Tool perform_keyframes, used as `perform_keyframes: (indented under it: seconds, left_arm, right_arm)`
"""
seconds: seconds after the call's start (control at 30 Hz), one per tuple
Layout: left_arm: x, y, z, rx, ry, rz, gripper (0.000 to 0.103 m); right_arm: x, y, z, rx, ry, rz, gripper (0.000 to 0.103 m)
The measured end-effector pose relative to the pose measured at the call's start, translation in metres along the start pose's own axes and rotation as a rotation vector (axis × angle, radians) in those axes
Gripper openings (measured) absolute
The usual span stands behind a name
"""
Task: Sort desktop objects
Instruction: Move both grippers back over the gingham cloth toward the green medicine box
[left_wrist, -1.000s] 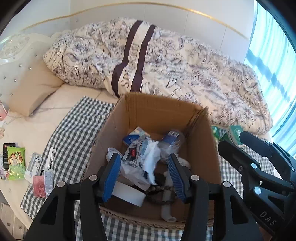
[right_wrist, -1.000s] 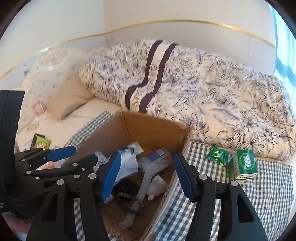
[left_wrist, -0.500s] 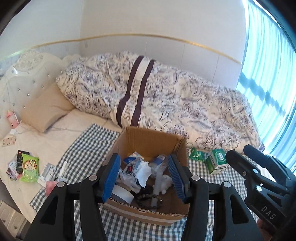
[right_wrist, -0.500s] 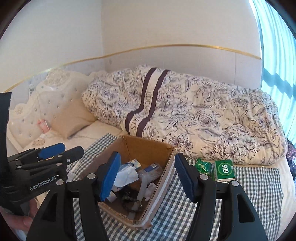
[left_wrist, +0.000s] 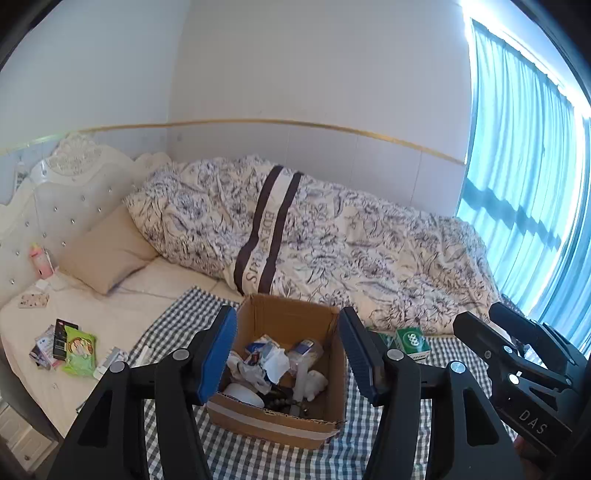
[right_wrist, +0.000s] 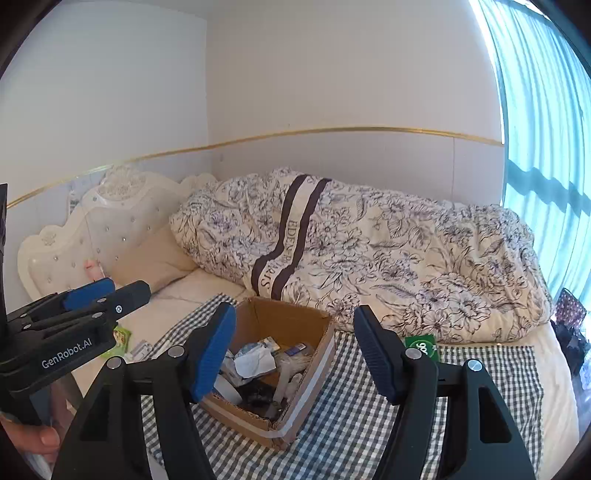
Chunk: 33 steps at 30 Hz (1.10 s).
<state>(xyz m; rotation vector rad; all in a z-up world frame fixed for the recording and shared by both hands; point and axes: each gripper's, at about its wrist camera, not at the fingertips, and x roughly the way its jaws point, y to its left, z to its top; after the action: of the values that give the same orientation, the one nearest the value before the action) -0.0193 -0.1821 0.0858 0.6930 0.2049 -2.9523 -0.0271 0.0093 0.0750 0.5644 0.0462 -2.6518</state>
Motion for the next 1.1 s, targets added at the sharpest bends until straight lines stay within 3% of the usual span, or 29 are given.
perform_keyframes:
  seconds: [0.1,0.47,0.8,1.03,1.1]
  left_arm:
    - [-0.015,-0.004,0.0,-0.001,-0.019,-0.011,0.063]
    - [-0.045,-0.028,-0.004,0.01,-0.053,-0.035,0.066]
    - [-0.038,-0.065,-0.011,0.015,-0.047,-0.08,0.07]
    - [-0.037,-0.101,-0.016,0.053,-0.055,-0.108,0.079]
    - [-0.036,-0.108,-0.016,0.056,-0.065,-0.104,0.086]
  right_arm:
    - [-0.016,-0.002,0.002,0.001,-0.012,0.003,0.078]
    - [-0.059,-0.026,-0.005,0.006,-0.058,-0.041,0.079]
    - [-0.086,-0.077,-0.012,0.034,-0.066,-0.141,0.086]
    - [-0.101,-0.115,-0.02,0.08,-0.056,-0.183,0.09]
    - [-0.103,-0.122,-0.022,0.089,-0.052,-0.193,0.092]
